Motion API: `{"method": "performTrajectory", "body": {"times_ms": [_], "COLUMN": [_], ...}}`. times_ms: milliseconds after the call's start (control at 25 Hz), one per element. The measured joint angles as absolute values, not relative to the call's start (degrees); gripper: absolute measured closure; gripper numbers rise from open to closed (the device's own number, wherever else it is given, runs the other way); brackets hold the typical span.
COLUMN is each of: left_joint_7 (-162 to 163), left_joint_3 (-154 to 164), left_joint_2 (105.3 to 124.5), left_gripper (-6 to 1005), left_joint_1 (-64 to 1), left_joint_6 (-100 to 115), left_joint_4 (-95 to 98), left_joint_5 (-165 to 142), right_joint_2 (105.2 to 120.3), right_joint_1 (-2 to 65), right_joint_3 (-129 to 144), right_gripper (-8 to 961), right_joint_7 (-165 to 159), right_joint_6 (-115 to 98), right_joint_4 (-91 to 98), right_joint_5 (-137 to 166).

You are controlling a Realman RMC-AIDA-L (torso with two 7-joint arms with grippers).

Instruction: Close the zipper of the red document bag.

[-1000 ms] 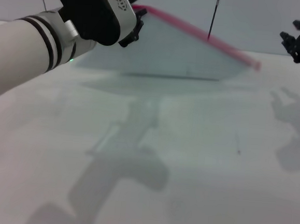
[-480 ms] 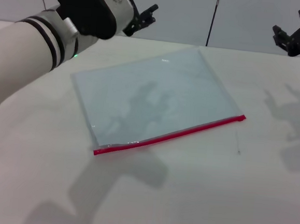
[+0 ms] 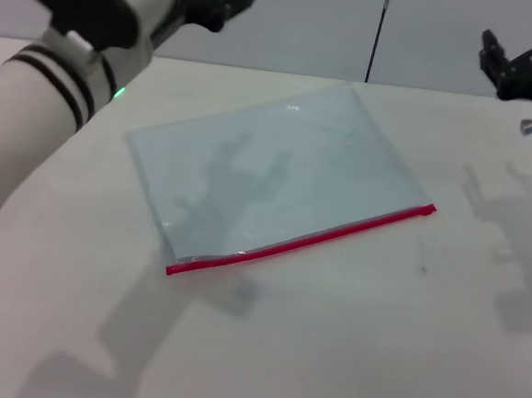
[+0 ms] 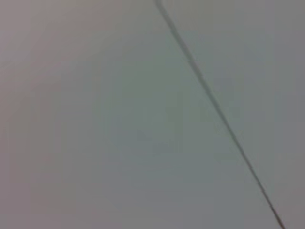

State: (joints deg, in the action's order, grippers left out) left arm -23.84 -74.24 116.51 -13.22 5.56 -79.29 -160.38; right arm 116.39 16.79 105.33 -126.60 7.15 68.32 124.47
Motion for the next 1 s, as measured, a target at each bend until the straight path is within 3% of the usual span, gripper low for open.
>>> {"method": "performTrajectory", "body": {"times_ms": [360,1000], "left_joint_7": [-22.4,-11.3], "left_joint_3": [-69.5,-64.1], "left_joint_2": [116.47,116.56], "left_gripper": [211,212], "left_joint_1": [-14.1,-21.5], "left_joint_6": [30.0,52.2], "left_joint_4": [-63.6,-40.7], "left_joint_5": [-150.6,-146.9], "right_joint_2": [116.28,116.63], "right_joint_1": [15.9,21.4], "right_joint_3": [120.4,128.9], "right_gripper": [337,337], "right_joint_7": [-150.2,-161.2], "right_joint_6": [43.3,54.8], "right_joint_4": [51.7,34.6], "right_joint_5": [122.7,115.4]}}
